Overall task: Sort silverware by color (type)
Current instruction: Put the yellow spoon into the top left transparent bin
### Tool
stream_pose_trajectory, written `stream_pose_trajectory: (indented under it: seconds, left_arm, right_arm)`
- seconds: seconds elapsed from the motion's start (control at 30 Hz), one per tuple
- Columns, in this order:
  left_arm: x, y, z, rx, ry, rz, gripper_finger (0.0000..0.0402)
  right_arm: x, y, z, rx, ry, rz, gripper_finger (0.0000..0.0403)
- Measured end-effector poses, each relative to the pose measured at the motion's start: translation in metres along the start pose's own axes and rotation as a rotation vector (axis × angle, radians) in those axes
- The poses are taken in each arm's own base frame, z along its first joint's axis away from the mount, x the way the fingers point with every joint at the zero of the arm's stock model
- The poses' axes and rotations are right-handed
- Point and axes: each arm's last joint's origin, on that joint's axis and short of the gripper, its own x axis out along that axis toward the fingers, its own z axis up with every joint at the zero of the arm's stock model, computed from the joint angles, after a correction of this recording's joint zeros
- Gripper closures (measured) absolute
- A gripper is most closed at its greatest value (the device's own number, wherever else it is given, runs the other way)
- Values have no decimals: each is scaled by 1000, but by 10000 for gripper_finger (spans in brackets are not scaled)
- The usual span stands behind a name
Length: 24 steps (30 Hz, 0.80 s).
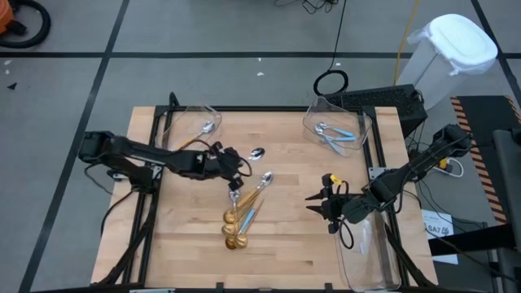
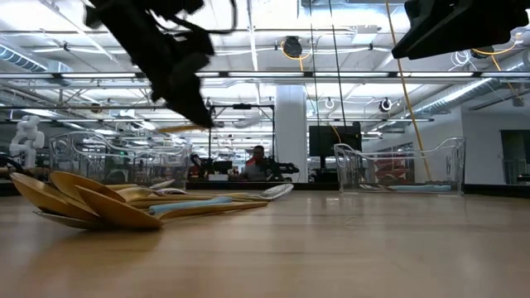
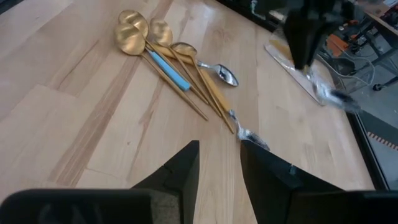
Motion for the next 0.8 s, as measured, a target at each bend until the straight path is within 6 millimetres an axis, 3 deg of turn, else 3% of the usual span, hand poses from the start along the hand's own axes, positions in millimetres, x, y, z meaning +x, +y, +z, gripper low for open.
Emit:
stream_pose_trajectory:
  seconds: [0.37,0.8]
  left_arm:
    - [-53,36,19,-42,-128,30,365]
    - [-84,92,19,-58,-119,147,365]
  right_arm:
    - [0,0,-1,-16,12,1,289]
    - [0,0,-1,-15,12,1,289]
